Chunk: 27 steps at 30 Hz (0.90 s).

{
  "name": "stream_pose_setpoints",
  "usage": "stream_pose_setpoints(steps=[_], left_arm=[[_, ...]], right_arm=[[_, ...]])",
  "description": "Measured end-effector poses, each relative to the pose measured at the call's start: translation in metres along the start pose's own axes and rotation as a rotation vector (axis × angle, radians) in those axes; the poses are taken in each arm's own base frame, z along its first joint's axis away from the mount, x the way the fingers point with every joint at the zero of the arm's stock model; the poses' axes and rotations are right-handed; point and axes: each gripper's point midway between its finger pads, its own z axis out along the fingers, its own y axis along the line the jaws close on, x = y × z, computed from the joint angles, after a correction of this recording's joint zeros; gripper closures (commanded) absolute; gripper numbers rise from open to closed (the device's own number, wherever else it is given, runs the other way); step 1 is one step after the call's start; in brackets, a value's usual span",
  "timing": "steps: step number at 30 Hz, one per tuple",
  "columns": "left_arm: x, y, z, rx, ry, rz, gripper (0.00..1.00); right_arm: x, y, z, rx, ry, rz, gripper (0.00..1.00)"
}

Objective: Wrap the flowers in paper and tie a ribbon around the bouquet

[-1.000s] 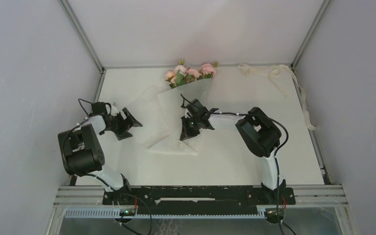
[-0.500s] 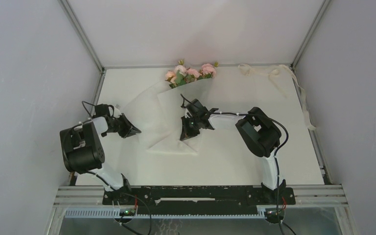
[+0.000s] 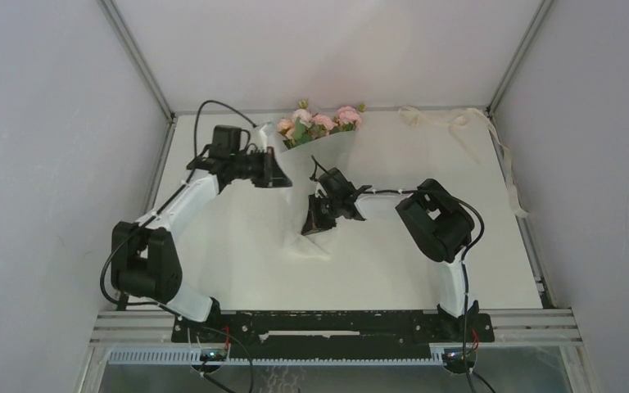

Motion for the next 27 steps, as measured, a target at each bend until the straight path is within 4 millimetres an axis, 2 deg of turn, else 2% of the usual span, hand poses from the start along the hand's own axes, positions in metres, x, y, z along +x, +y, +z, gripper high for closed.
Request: stream_pose_setpoints(steps=[3,7,10,12,19,22,25,27], left_arm=[[-0.006,-0.032,0.026,0.080,0.049,0.083,1.00],[0.008,-0.040,0.070,0.118,0.153,0.112,1.00],[0.028,-0.032,0.097,0.111,0.227,0.097,1.00],[0.037,-0.022,0.106,0.094,0.257,0.086,1.00],[0.054,0.009,0.122,0.010,0.300,0.092,1.00],[0.062,0.019,0.129,-0.016,0.321,0.110,1.00],[0.068,0.025,0.134,-0.031,0.336,0.129,1.00],[0.071,0.025,0.138,-0.032,0.344,0.141,1.00]], right_arm=[[0.002,0.001,0.000,-0.027,-0.022,0.028,1.00],[0.004,0.001,-0.001,-0.055,-0.048,0.067,1.00],[0.009,-0.003,-0.007,-0.062,-0.077,0.114,1.00],[0.015,-0.008,-0.013,-0.056,-0.089,0.156,1.00],[0.015,-0.011,-0.031,-0.024,-0.163,0.262,1.00],[0.011,-0.008,-0.047,-0.005,-0.208,0.290,0.99],[0.003,-0.005,-0.065,0.011,-0.254,0.297,0.94],[-0.002,-0.006,-0.078,0.031,-0.285,0.303,0.85]])
